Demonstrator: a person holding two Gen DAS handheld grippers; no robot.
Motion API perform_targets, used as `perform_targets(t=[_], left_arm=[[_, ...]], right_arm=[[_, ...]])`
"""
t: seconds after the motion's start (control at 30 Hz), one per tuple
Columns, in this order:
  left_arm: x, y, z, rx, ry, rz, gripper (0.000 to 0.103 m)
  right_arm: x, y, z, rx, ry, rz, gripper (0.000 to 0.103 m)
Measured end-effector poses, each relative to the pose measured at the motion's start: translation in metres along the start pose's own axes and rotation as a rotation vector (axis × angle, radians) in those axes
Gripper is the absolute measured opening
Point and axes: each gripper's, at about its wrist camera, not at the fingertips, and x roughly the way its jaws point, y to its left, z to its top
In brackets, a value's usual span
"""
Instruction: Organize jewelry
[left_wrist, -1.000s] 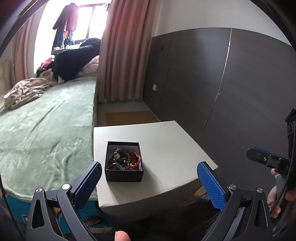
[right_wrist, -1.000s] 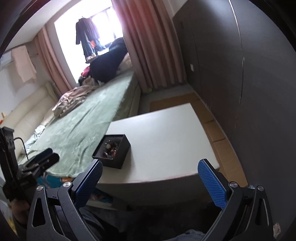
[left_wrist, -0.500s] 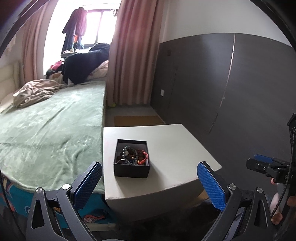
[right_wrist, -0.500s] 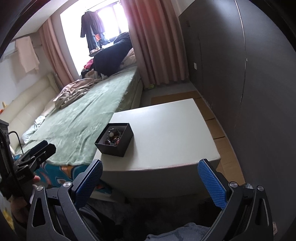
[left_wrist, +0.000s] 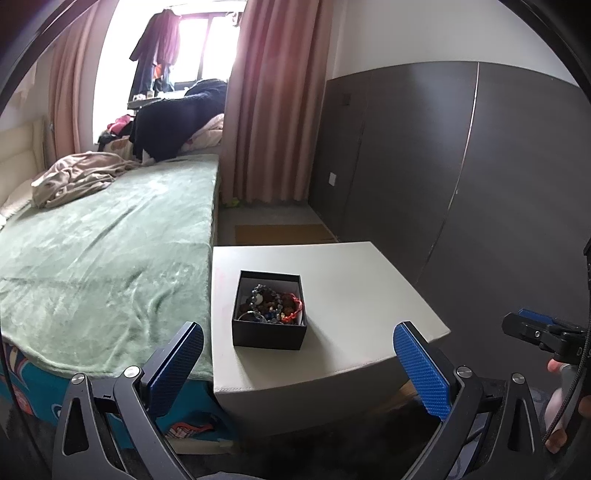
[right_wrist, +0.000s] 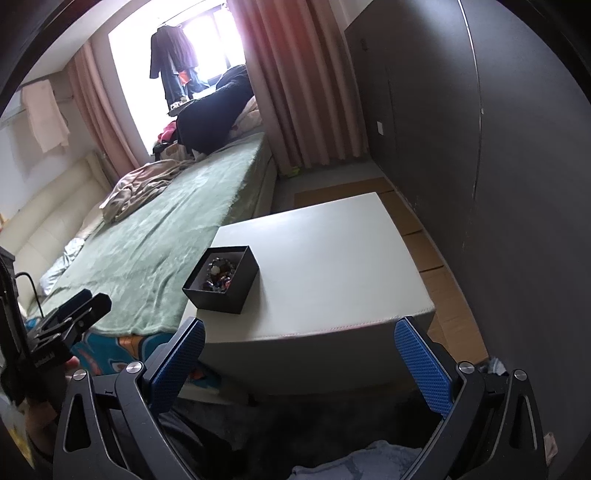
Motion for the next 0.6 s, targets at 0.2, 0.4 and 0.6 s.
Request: perform_targets(t=[0.2, 0.4, 0.6], left_arm=[[0.002, -0.003, 0.0, 0.013, 0.006, 0.007, 0.102], [0.001, -0.012, -0.001, 0.064, 0.0, 0.025, 0.102], [0.0, -0.012, -0.001, 0.067, -0.005, 0.024, 0.102]], right_arm=[[0.0, -0.001, 0.0, 0.005, -0.002, -0.001, 0.103], [-0.001, -0.002, 0.0, 0.009, -0.003, 0.001, 0.103], [0.0, -0.003, 0.0, 0.012, -0.005, 0.001, 0.103]])
